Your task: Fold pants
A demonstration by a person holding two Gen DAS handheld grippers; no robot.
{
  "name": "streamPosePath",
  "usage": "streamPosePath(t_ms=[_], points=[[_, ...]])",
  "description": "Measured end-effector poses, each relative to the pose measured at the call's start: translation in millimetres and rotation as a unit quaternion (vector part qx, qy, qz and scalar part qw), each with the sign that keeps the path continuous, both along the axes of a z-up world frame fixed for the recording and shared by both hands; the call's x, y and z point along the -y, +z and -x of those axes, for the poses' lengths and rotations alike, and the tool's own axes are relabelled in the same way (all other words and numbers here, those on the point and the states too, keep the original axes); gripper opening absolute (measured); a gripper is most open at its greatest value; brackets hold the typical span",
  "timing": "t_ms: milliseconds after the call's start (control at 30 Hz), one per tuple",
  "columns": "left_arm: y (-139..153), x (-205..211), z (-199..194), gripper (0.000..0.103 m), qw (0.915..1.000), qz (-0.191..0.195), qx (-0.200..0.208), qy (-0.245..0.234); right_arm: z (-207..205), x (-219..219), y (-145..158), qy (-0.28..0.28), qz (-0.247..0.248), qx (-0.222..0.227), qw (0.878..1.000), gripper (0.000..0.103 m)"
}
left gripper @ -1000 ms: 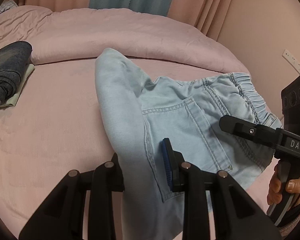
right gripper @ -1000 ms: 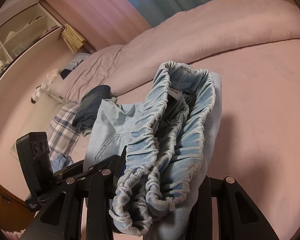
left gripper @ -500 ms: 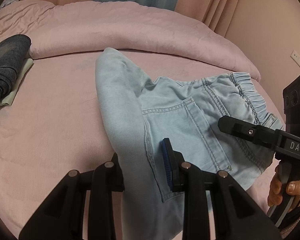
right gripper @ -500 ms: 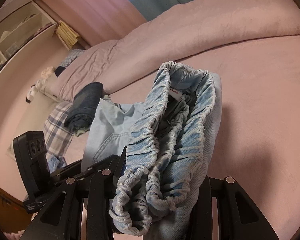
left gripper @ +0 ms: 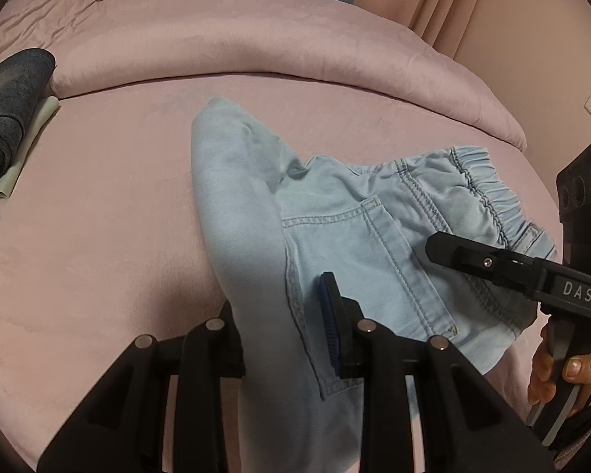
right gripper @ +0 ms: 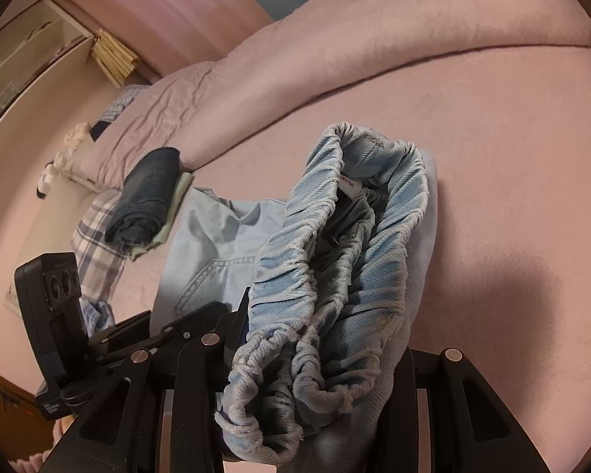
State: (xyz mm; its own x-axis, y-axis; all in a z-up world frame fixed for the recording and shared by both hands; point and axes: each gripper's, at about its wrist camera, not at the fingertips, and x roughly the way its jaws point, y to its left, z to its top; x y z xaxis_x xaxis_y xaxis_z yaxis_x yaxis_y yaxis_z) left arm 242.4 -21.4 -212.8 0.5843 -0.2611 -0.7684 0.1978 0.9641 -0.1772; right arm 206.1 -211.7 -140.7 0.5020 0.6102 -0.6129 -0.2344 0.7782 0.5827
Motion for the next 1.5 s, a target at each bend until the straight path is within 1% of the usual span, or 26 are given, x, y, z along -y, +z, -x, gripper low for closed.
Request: streamPosePath(t_ms=[100,200,300,433,467,500,567,667,700,767,833,900,967,1000,1167,1200,1267,1400,1500], points=[[-2,1,-1,0.027,1.0000,-0.009,0.001,0.000,-4,-2,-3,-0.001,0.009,-0.007,1.000,0.040],[-5,1,-1,0.028,0.9997,-0.025,0.001,0.002,-6,-2,-6,-0.001,0.017,-0.014,1.000,0.040],[-9,-3,-3,0.033,0.9995,-0.031,-0.003,0.009,-8,-2,-9,-0.003,0.032,-0.019,0.999,0.040],[-10,-6,-1,0.034,0.9992,-0.039,-0.002,0.012,-9,-3,-9,-0.008,0.054,-0.023,0.998,0.040],[-10,-6,0,0.036,0.9990,-0.042,-0.003,0.013,-9,-3,-10,-0.010,0.061,-0.024,0.998,0.043],[-9,-8,0,0.038,0.9989,-0.045,-0.003,0.015,-9,-3,-9,-0.012,0.070,-0.024,0.997,0.048],[-8,-9,3,0.043,0.9985,-0.052,0.000,0.019,-8,-2,-9,-0.016,0.078,-0.025,0.996,0.052],[-5,-14,6,0.047,0.9976,-0.063,0.006,0.027,-3,5,-7,-0.023,0.072,-0.027,0.997,0.055],[-3,-16,8,0.047,0.9972,-0.069,0.010,0.029,-1,7,-6,-0.029,0.075,-0.025,0.996,0.058],[-1,-19,10,0.052,0.9964,-0.078,0.015,0.030,4,14,-3,-0.039,0.079,-0.019,0.996,0.061],[0,-21,12,0.055,0.9957,-0.085,0.016,0.032,8,19,-1,-0.049,0.086,-0.015,0.995,0.061],[-3,-22,11,0.059,0.9954,-0.088,0.014,0.035,12,23,1,-0.059,0.108,-0.011,0.992,0.062],[-5,-22,12,0.060,0.9951,-0.091,0.012,0.037,15,25,2,-0.067,0.133,-0.003,0.989,0.063],[-7,-21,12,0.060,0.9948,-0.095,0.010,0.038,15,24,2,-0.068,0.144,-0.001,0.987,0.065],[-19,-18,9,0.060,0.9932,-0.109,-0.003,0.039,11,12,-10,-0.057,0.214,0.006,0.975,0.066],[-20,-18,8,0.061,0.9930,-0.111,-0.005,0.039,9,11,-13,-0.058,0.216,0.001,0.975,0.067],[-18,-19,9,0.061,0.9928,-0.113,-0.003,0.040,7,13,-11,-0.061,0.209,-0.004,0.976,0.067],[-12,-19,19,0.061,0.9927,-0.115,0.002,0.038,18,12,3,-0.067,0.210,0.015,0.975,0.067],[-11,-18,31,0.064,0.9917,-0.122,0.010,0.038,31,7,7,-0.053,0.211,0.029,0.976,0.067]])
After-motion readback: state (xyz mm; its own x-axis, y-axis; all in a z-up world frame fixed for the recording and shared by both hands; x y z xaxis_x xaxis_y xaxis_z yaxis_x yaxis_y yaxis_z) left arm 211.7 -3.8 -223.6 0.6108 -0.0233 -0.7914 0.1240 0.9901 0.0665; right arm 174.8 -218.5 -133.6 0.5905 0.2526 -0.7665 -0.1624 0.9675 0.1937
